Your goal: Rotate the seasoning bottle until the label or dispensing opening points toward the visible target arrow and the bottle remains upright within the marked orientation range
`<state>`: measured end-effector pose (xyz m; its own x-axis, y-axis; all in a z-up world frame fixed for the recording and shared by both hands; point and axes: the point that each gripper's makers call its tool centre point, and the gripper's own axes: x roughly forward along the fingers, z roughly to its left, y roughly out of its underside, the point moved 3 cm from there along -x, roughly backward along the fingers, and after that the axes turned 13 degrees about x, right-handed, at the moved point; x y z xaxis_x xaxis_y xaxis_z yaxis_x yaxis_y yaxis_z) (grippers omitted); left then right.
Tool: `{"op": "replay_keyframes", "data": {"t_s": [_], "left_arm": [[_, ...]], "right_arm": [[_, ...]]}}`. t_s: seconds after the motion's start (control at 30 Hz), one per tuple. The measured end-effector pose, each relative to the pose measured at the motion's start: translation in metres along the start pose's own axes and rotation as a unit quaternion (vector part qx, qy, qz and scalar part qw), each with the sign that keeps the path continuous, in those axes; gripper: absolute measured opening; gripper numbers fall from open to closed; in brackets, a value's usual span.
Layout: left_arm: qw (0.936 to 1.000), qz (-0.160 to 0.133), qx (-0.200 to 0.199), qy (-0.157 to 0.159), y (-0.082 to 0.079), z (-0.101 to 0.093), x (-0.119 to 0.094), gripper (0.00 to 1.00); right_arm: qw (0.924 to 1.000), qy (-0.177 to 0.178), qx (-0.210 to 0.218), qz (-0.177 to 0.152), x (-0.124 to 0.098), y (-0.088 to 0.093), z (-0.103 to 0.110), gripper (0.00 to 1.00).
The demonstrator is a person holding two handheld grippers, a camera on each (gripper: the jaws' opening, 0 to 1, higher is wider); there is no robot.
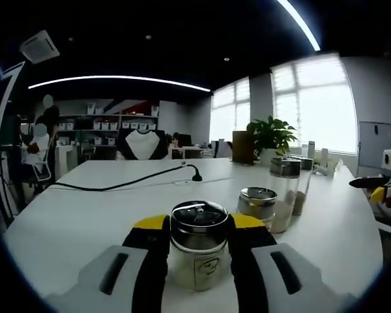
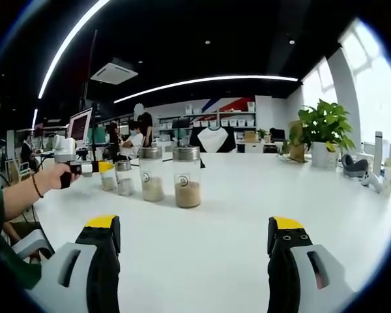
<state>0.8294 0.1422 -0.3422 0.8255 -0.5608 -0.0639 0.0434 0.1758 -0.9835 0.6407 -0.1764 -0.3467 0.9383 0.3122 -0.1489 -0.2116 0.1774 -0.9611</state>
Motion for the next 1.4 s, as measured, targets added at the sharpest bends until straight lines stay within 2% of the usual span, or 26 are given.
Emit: {"op": "replay_keyframes", "data": {"t_s": [0.47,0.6,0.83,0.97,1.03,1.07,1.13,1.17,1.37,1.4], "left_arm": [[0.9999,-0.006,0.002,0.012,0.0,0.0,-0.001,0.37],[0.9993,-0.034,0.004,0.016,-0.011,-0.001,-0.002,0.39],[0.9989,-0.041,0.02,0.0,-0.022,0.002,-0.009,0.4],[0.9988,-0.045,0.02,-0.007,-0.028,0.004,-0.017,0.41],[0.9988,-0.037,0.024,-0.02,-0.027,0.006,-0.023,0.41],[0.9985,-0.027,0.018,-0.044,-0.025,0.008,-0.03,0.41],[0.9986,-0.028,0.016,-0.043,-0.024,0.003,-0.037,0.41],[0.9981,-0.035,0.003,-0.051,-0.025,0.002,-0.041,0.41],[0.9969,-0.035,0.017,-0.068,-0.03,-0.007,-0.063,0.42],[0.9975,-0.021,0.003,-0.068,-0.027,-0.011,-0.068,0.42]], "right_arm": [[1.0,0.004,0.004,0.003,0.001,0.001,-0.004,0.96],[1.0,0.004,0.003,0.004,0.001,0.001,-0.004,0.96],[1.0,0.002,0.003,0.005,0.001,0.003,-0.002,0.96],[1.0,0.002,0.002,0.003,0.002,0.001,-0.003,0.96],[1.0,0.004,0.002,0.004,0.002,0.001,-0.004,0.96],[1.0,0.004,0.002,0.004,0.002,0.002,-0.004,0.96],[1.0,0.003,0.003,0.005,0.002,0.002,-0.004,0.96],[1.0,0.002,0.003,0.003,0.002,0.001,-0.003,0.96],[1.0,0.0,0.0,0.003,0.002,0.001,-0.001,0.96],[1.0,0.0,-0.001,0.003,0.003,0.0,-0.001,0.96]]}}
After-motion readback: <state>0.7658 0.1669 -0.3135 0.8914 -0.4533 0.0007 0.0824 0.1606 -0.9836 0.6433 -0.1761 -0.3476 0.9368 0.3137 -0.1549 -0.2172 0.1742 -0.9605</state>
